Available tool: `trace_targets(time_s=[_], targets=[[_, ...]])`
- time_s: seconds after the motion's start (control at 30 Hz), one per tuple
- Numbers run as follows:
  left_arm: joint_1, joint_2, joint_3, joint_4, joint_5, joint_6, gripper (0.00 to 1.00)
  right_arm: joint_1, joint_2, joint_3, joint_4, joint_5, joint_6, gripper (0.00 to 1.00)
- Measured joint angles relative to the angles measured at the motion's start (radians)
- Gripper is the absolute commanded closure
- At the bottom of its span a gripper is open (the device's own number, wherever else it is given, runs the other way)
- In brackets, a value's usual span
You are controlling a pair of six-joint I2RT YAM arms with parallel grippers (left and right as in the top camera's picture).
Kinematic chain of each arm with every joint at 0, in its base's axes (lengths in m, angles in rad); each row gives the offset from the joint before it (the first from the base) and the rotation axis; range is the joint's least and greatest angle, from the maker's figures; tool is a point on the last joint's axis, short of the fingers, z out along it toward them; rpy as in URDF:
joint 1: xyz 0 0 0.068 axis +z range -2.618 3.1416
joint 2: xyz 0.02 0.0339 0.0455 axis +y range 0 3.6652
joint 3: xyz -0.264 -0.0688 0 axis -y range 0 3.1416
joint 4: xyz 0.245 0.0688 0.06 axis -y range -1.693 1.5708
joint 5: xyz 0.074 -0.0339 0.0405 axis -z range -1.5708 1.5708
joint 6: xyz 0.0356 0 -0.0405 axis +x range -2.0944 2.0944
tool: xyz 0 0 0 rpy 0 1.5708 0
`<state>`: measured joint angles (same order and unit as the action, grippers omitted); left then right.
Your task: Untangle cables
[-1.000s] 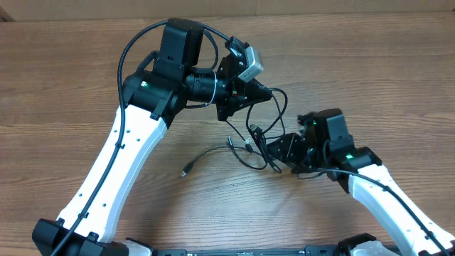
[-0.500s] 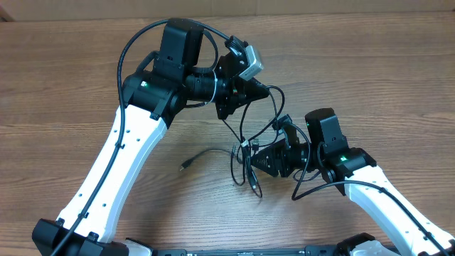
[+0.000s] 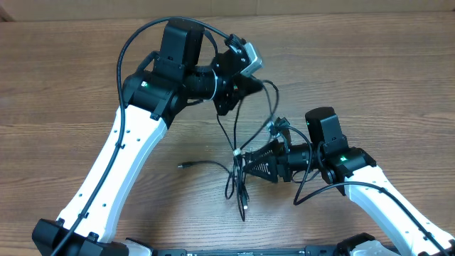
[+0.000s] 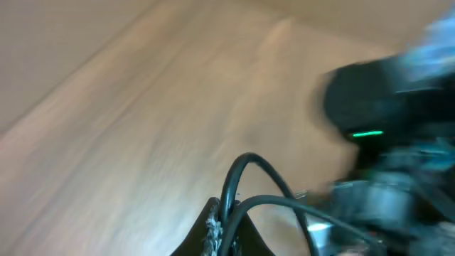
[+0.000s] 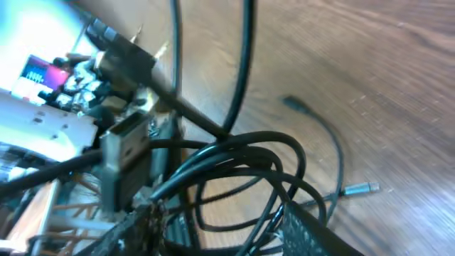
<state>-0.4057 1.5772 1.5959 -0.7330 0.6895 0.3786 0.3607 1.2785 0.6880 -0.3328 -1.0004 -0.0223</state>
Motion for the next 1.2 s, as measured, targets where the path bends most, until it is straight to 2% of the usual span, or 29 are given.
trace_targets(time_s=[0.07,0.1,0.27,0.43,0.67,1.0,1.2], targets=[[0.000,0.000,0.000,-0.001,-0.130,-0.035,0.47,0.000,0.000,0.000,-0.001,0.093,0.059,0.43],[0.000,0.000,0.000,-0.005,-0.187,-0.047,0.37,0.000,0.000,0.000,-0.005,0.144,0.088,0.42],[0.000,0.000,0.000,-0.060,-0.326,-0.089,0.25,0.000,0.000,0.000,-0.071,0.407,0.240,0.41],[0.000,0.008,0.000,-0.110,-0.353,-0.127,0.25,0.000,0.000,0.000,-0.142,0.580,0.309,0.40],[0.000,0.097,0.000,-0.198,-0.273,-0.160,0.31,0.000,0.000,0.000,-0.229,0.792,0.425,0.37],[-0.029,0.228,0.001,-0.419,-0.243,-0.158,0.30,0.000,0.000,0.000,-0.237,0.880,0.508,0.34],[-0.066,0.323,0.001,-0.541,-0.272,-0.049,0.31,0.000,0.000,0.000,-0.237,0.886,0.517,0.34]])
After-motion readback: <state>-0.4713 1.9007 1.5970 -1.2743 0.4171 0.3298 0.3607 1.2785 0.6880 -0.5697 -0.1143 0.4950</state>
